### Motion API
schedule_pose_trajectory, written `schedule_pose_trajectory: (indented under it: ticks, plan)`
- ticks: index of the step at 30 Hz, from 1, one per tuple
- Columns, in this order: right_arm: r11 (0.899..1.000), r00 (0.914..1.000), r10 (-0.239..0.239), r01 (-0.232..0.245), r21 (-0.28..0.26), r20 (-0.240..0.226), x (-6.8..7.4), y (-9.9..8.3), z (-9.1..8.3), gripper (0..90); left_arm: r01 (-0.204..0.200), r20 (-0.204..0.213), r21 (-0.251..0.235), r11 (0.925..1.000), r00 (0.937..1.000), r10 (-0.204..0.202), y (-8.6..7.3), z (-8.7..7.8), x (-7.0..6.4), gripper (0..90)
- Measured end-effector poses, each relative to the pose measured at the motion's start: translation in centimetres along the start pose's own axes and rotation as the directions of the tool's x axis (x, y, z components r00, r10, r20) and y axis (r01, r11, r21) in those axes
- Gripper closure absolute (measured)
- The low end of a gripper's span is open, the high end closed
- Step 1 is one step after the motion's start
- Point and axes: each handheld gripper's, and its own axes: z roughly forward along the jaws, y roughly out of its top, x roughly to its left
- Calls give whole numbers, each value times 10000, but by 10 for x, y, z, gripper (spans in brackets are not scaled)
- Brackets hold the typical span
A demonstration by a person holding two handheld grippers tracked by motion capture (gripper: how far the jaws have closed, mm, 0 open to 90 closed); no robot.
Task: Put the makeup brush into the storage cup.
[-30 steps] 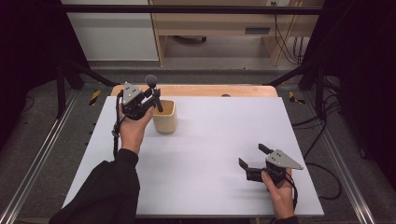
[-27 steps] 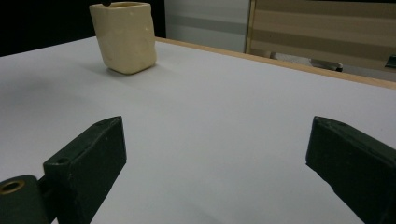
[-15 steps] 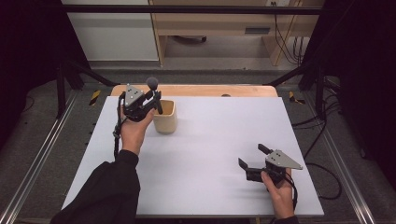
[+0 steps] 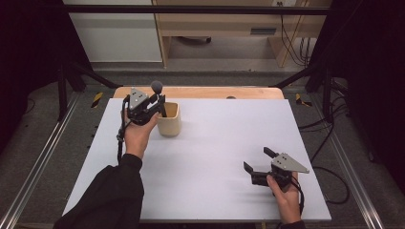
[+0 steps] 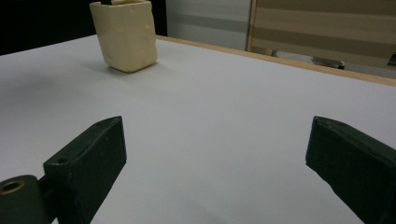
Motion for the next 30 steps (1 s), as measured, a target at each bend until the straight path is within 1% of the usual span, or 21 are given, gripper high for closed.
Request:
schedule_pose_trajectory:
  ticks: [4, 6, 7, 10, 13, 14, 15, 16, 17, 19, 20, 24, 26, 30]
  plan:
    - [10000, 10000, 70, -70, 18, -5, 0, 0, 0, 53, -73, 8, 74, 9999, 10000, 73, -1, 1, -1, 701]
    - [10000, 10000, 78, -78, -35, 6, 0, 0, 0, 53, -33, 10, 90, 10000, 10000, 33, -2, 1, -2, 701]
    - [9999, 9999, 103, -103, -20, 6, 0, 0, 0, 53, -75, 18, 102, 9999, 10000, 75, -3, 1, -2, 701]
    - [10000, 10000, 24, -24, 20, -10, 0, 0, 0, 53, -56, 3, 151, 9999, 10000, 56, -5, 1, -2, 701]
    - [10000, 10000, 73, -73, 39, -12, 0, 0, 0, 52, -18, -42, 198, 9998, 10000, 19, -7, 0, -2, 698]
    - [10000, 10000, 72, -72, 29, -21, 0, 0, 0, 52, -83, -6, 140, 9999, 10000, 84, -7, 0, -2, 686]
    - [10000, 10000, 79, -79, 27, -22, 0, 0, 0, 52, -218, -98, 115, 9997, 9997, 219, -7, -1, -3, 621]
    - [10000, 10000, 69, -69, 26, -26, 0, 0, 0, 51, -317, -187, 28, 9995, 9993, 317, -6, -2, -4, 530]
    - [10000, 10000, 89, -89, 31, -22, 0, 0, 0, 51, -330, -172, -106, 9994, 9993, 328, -4, -4, -4, 454]
    - [10000, 10000, 68, -68, 34, -27, 0, -1, 0, 51, -285, -166, -380, 9989, 9995, 279, -2, -7, -4, 343]
    - [10000, 10000, 70, -70, 33, -26, 0, -1, 1, 51, -274, -140, -477, 9985, 9995, 268, 0, -9, -4, 311]
    - [9999, 9999, 111, -111, 24, -32, 1, 0, 1, 51, -293, -50, -642, 9975, 9996, 291, 4, -14, -4, 259]
    - [10000, 9999, 98, -98, 14, -30, 1, 0, 0, 50, -300, -20, -626, 9976, 9996, 299, 4, -15, -4, 247]
    - [9999, 9999, 122, -122, 6, -34, 0, 0, 0, 50, -267, 169, -625, 9977, 9995, 278, 4, -16, -6, 218]
